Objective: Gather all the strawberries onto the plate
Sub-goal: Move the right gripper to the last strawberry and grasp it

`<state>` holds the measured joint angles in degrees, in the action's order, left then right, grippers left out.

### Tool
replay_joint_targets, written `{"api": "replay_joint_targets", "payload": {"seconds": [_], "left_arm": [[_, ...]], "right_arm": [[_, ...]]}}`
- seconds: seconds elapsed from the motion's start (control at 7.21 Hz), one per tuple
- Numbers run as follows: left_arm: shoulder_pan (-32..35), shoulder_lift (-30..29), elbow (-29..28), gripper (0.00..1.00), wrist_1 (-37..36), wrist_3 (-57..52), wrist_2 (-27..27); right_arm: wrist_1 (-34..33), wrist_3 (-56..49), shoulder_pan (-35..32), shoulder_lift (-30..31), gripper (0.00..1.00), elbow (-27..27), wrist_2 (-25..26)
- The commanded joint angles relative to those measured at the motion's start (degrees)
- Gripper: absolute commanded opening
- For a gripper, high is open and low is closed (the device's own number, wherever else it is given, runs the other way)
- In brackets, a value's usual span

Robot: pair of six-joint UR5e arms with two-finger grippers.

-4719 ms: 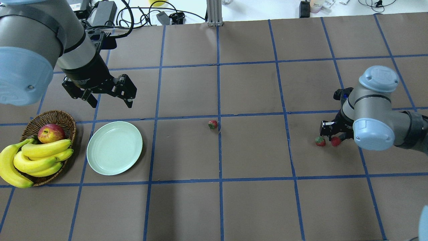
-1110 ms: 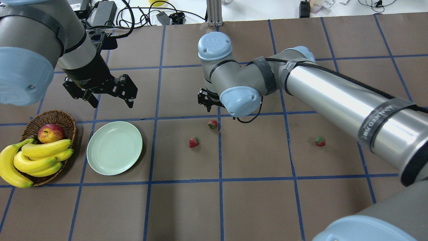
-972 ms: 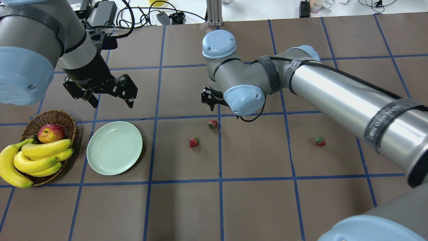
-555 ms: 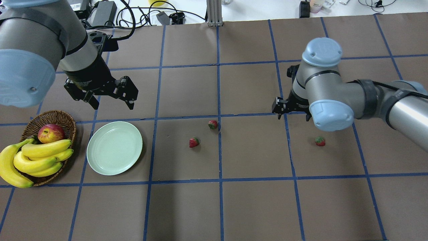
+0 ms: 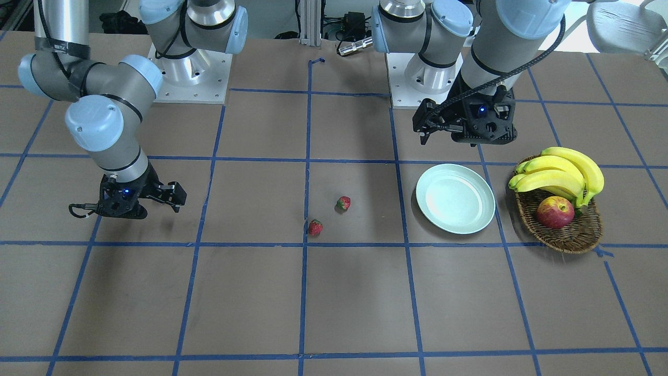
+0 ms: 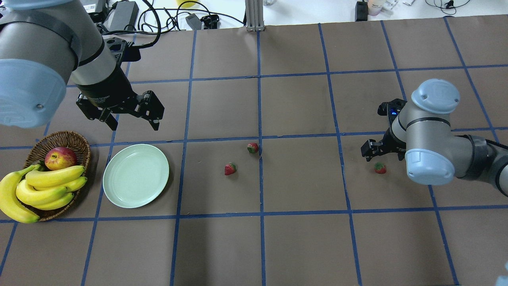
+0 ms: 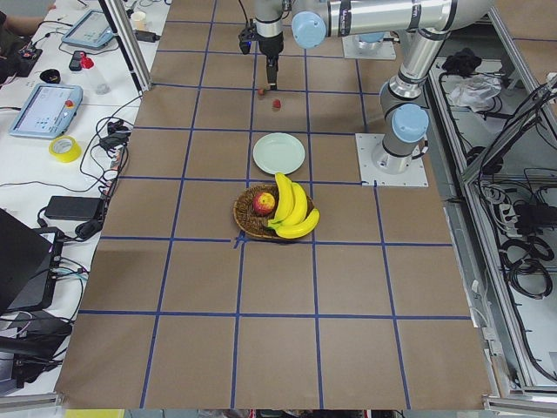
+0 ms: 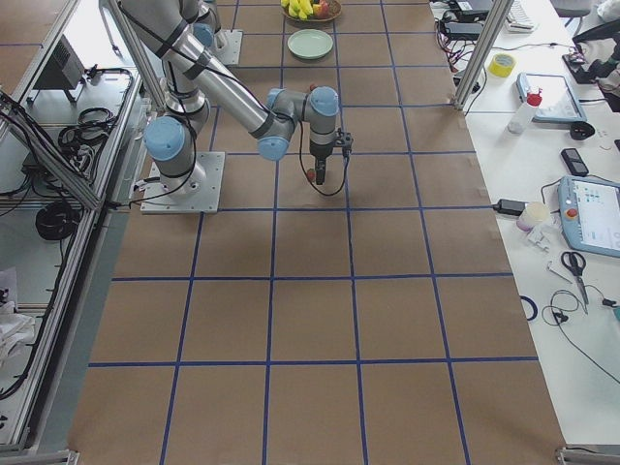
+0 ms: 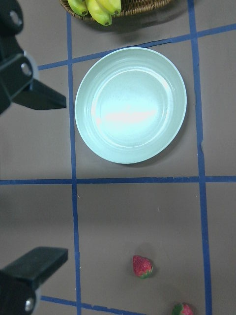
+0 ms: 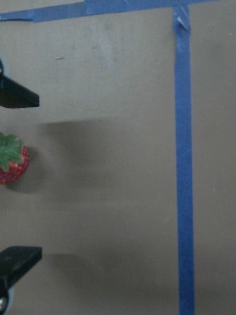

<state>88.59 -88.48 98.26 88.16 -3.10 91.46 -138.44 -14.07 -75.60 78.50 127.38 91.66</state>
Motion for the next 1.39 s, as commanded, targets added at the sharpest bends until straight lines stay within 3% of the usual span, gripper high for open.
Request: {"api": "replay_joint_targets", "payload": {"seconds": [0.0,0.14,0.42,0.56,0.69,0.97,1.25], "left_arm": [[0.0,0.15,0.09,1.0,0.0,0.02,-0.05],[0.09,0.15,0.09,1.0,0.09,-0.15,0.03],[0.0,0.07,0.01,1.0,0.0,0.02,-0.05],[0.09,0.07,0.0,1.0,0.0,0.02,-0.05],[0.09,0.07,0.0,1.0,0.0,0.02,-0.05],[0.09,0.07,0.09,1.0,0.0,0.02,-0.05],[0.09,0.07,0.09,1.0,0.0,0.02,-0.14]], "right_arm": [[0.27,-5.16,0.28,-0.19,0.96,1.12,-0.08],[0.36,-5.26,0.28,-0.28,0.83,1.29,-0.25],[0.27,-5.27,0.28,-0.37,0.34,1.3,-0.25],[0.36,-5.18,0.28,-0.45,0.21,1.3,-0.34],[0.36,-5.0,0.11,-0.45,0.15,1.3,-0.34],[2.29,0.32,-3.39,0.16,0.14,-0.01,-1.74],[10.24,16.97,-13.03,-0.45,0.13,-7.62,-2.27]]}}
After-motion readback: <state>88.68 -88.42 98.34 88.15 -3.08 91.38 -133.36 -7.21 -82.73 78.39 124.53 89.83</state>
